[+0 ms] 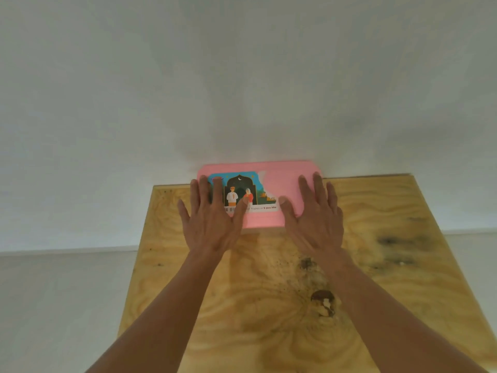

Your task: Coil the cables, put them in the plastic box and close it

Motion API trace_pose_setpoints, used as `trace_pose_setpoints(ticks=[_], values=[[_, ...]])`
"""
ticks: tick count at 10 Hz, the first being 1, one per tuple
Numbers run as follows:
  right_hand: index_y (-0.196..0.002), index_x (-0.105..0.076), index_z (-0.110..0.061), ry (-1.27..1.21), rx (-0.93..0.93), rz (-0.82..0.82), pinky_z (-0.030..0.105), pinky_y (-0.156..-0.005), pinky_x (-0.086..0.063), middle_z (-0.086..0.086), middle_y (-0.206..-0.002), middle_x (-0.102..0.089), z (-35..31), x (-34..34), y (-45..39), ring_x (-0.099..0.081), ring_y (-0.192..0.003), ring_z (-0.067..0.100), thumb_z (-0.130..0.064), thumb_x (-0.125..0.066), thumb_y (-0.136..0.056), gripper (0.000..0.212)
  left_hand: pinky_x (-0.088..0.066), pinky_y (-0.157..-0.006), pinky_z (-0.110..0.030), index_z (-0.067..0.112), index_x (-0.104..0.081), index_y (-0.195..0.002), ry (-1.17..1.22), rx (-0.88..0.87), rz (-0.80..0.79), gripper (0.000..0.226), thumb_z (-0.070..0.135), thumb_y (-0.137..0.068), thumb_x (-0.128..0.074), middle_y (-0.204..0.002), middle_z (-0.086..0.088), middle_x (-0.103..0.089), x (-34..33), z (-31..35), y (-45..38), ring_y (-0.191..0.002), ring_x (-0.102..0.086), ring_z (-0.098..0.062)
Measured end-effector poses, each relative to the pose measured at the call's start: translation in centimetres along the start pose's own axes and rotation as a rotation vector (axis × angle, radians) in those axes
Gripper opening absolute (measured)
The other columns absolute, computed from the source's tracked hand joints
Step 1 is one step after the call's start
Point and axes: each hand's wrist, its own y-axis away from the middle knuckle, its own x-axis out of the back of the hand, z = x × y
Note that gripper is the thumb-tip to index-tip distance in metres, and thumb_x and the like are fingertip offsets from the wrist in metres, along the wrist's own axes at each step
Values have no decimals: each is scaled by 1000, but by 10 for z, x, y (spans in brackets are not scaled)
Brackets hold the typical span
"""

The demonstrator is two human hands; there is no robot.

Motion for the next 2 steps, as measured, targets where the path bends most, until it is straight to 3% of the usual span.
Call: trace_pose_setpoints(ticks=[2], values=[[-157, -17, -27, -200, 15, 0, 50, -122, -19, 0, -166, -10, 0, 42, 43, -7, -153, 23, -59, -40, -96, 73, -10, -122, -52, 23, -19, -157, 128, -12, 42, 76, 67, -95, -30, -167, -3, -12, 29, 10, 50, -154, -7, -22]])
